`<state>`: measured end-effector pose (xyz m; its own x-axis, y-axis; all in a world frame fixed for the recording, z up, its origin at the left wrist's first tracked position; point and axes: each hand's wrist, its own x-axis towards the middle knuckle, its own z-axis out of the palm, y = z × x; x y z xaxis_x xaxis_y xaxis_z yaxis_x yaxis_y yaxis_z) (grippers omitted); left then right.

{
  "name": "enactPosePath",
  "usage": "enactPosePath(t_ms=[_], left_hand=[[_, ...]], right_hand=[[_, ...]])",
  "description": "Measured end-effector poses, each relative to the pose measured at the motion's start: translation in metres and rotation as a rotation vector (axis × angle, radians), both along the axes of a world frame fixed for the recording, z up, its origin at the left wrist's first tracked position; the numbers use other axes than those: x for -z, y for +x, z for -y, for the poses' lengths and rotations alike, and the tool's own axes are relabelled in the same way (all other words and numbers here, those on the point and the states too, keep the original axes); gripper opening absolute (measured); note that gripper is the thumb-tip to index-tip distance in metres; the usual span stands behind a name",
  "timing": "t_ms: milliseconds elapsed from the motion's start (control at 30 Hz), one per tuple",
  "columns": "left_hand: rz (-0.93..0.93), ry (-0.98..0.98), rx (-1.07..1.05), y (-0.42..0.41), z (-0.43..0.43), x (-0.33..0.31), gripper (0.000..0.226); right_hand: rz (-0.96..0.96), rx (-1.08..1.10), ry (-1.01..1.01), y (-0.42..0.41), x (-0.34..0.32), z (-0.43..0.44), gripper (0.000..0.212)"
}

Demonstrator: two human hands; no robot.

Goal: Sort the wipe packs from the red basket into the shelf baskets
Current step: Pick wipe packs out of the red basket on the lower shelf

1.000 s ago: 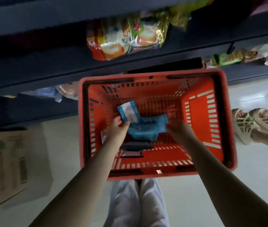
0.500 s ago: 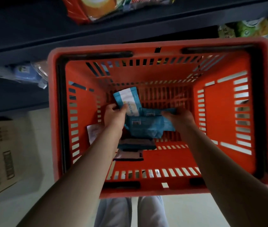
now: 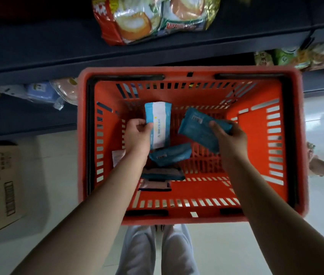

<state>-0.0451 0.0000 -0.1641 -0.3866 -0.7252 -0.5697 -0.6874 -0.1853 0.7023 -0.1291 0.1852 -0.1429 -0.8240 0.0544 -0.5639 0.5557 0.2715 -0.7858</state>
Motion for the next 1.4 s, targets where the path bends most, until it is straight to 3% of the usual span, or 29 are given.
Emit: enactPosePath(t_ms=[67,167,267,333,500,667,767,900,1133,1300,1400], left_hand=[[-0.069,-0.008,0.034,0.004,0.005,-0.028,0.037],[-0.186,0.166,-0.049,0.013,0.004,-0.094,0.055],[-0.287,0.438,-0.169,0.022,-0.006,-0.203,0.024],[-0.330,0.515,-0.166,0.032,-0.016,-0.282,0.012],[-0.503,0.458,-0.110,0.064,-0.019,-0.419,0.008],[-0.681,0.328,-0.121,0.091,0.013,-0.512,0.006],[-0.729,0.270,-0.126,0.115,0.042,-0.547,0.008],[-0.778,0.267,-0.095,0.147,0.096,-0.578,0.013],[-0.841,0.226,-0.111,0.214,0.203,-0.602,0.021],[-0.857,0.224,-0.108,0.245,0.253,-0.612,0.020],[-0.864,0.225,-0.101,0.252,0.273,-0.614,0.020]], right_hand=[[-0.054,0.098,-0.064,-0.001,-0.031,-0.002,0.010],[-0.107,0.173,-0.172,-0.001,-0.102,0.000,0.011],[-0.166,0.165,-0.258,0.007,-0.203,0.006,0.007],[-0.220,0.124,-0.299,0.019,-0.271,0.009,0.006],[-0.385,-0.005,-0.403,0.058,-0.402,0.031,0.006],[-0.454,-0.094,-0.533,0.092,-0.482,0.075,0.008],[-0.482,-0.062,-0.590,0.097,-0.519,0.106,0.008],[-0.595,-0.215,-0.613,0.127,-0.556,0.168,0.008],[-0.573,-0.349,-0.657,0.206,-0.569,0.279,0.015],[-0.371,-0.479,-0.700,0.241,-0.579,0.332,0.050],[-0.243,-0.489,-0.747,0.241,-0.577,0.350,0.049]])
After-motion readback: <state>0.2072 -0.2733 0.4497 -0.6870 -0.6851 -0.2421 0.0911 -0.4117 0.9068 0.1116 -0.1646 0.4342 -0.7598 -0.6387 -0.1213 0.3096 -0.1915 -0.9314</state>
